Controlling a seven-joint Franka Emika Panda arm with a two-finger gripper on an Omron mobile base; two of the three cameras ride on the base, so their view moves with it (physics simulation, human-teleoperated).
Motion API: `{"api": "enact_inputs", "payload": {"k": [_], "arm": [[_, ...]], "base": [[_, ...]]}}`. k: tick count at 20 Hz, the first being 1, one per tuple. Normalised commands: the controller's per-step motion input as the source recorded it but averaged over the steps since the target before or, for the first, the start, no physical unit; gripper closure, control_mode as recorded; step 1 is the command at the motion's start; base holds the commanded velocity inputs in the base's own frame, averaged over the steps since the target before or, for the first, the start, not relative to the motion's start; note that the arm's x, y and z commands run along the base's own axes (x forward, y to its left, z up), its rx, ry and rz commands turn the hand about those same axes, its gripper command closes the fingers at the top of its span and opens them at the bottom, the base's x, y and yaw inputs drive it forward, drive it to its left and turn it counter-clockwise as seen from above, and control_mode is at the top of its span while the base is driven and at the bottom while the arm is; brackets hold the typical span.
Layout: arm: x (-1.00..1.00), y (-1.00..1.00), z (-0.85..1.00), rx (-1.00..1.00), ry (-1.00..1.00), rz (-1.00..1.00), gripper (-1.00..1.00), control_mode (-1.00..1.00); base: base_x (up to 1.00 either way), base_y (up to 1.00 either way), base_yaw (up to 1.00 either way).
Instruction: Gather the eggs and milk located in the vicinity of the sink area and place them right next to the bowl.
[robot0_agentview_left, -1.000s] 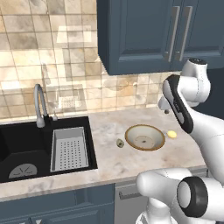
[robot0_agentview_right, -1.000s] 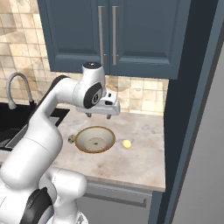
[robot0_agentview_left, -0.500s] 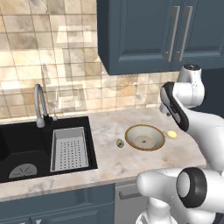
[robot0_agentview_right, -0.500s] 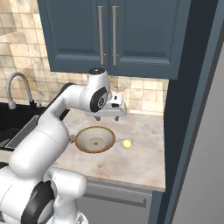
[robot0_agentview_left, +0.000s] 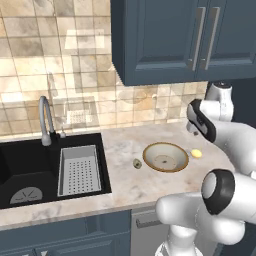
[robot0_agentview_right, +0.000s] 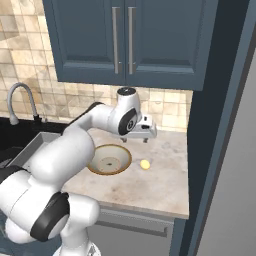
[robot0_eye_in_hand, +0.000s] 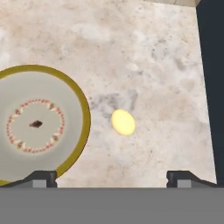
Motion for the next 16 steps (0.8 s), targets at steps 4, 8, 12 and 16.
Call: {"api": "enact_inputs", "payload": {"k": [4,8,12,16], "arm": [[0.38,-0.19,-0.3,0.0,0.0,0.04,-1.0,-1.0],[0.33,-0.03,-0.33,-0.01,0.02,0.03,-1.0,-1.0],[0.2,-0.03,-0.27,0.0,0.04,0.05,-1.0,-1.0],[0.06,-0.13,-0.19,0.0,0.01,0.08,-1.0,-1.0]], "base": [[0.0,0.0,0.0],[0.0,0.0,0.0],[0.0,0.0,0.0],[0.0,0.0,0.0]]}}
